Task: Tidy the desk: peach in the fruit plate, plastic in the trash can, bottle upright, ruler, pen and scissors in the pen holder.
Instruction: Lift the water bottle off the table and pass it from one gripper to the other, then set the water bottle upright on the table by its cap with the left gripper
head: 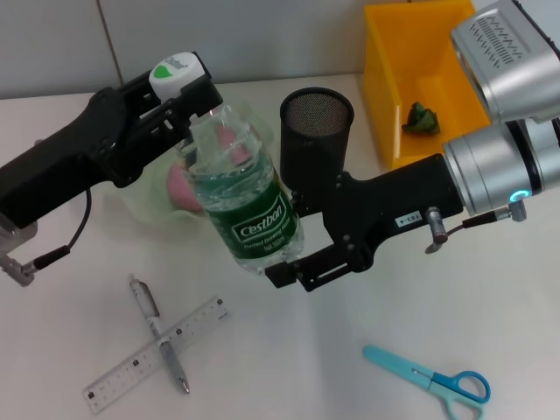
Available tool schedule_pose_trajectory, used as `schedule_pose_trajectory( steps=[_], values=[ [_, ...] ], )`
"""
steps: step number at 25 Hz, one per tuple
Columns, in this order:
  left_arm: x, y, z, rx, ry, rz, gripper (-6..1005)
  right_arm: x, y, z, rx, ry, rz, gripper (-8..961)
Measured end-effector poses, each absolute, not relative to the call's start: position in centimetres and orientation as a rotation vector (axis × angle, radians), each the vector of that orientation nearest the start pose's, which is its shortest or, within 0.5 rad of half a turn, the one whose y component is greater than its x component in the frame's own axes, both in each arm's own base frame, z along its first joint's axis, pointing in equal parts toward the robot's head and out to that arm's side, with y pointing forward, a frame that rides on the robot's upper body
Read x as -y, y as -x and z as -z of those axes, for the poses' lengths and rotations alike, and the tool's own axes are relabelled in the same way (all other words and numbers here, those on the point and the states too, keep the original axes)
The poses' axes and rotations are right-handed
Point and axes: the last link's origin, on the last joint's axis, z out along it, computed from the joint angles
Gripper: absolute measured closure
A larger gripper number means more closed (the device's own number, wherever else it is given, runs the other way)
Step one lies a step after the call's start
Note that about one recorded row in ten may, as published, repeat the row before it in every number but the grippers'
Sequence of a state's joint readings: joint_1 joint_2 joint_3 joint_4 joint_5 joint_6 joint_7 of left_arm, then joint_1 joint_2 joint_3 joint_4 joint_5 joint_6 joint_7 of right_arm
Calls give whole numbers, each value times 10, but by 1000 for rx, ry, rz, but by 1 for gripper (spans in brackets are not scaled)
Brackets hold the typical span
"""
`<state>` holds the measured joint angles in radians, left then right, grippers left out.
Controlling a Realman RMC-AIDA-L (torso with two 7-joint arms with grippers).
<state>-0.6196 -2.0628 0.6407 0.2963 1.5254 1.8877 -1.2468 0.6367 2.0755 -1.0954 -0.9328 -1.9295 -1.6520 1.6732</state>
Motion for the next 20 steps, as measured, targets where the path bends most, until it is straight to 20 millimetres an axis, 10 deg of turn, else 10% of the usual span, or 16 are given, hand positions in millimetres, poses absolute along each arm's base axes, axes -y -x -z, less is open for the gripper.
schedule_pose_trajectory(
  steps=[20],
  values=[
    [-314,207,-21,517,2449,1665,559,-338,-177,17,-416,3111,-464,182]
  ],
)
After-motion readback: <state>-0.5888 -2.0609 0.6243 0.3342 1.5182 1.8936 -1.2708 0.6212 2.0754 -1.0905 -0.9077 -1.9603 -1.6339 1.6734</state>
